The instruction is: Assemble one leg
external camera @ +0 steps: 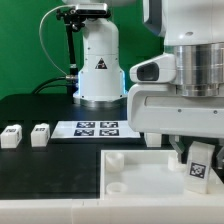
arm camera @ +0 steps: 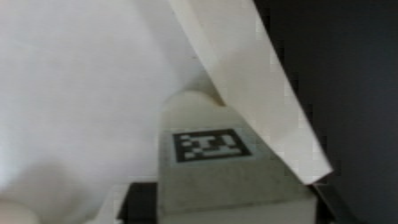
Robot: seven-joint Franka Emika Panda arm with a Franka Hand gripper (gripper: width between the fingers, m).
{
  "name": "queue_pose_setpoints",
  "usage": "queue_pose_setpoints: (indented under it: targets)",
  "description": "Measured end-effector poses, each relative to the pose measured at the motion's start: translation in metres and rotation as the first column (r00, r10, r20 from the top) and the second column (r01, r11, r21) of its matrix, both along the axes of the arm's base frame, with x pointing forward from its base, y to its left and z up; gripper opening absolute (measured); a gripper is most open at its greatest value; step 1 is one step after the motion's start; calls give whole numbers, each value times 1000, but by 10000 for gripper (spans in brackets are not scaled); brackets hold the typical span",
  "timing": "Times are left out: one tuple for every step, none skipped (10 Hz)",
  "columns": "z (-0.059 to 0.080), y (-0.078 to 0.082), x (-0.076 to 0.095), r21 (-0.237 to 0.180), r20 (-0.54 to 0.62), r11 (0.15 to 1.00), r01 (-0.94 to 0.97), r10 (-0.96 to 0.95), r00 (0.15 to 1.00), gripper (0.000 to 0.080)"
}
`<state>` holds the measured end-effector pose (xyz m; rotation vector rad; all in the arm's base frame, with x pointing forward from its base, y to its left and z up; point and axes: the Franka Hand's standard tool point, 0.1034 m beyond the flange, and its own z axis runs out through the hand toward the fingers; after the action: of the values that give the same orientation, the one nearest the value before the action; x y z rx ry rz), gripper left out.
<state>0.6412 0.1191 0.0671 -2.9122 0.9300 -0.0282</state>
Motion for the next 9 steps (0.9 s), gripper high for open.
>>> queue_pose_setpoints:
  targets:
    - [1,1,0,2,-23,984,179,-179,984,297]
    - [2,2,-2,-7,-51,926,377,-377,925,297]
    - [1,2,-1,-5,-69,820,572,-571,818,296]
    - [0,1,2,-7,-111,630,777,-773,625,296]
    - [0,-1,3,-7,-142,497,868,-859,491,296]
    - [0,-2,3,-16,-156,386,922,-912,379,296]
    - [0,-1,3,-22,-158,340,940,-930,333,296]
    - [0,-1,2,-18,-155,380,925,-915,373,296]
    - [-1,-1,2,-17,-155,404,915,-905,397,376]
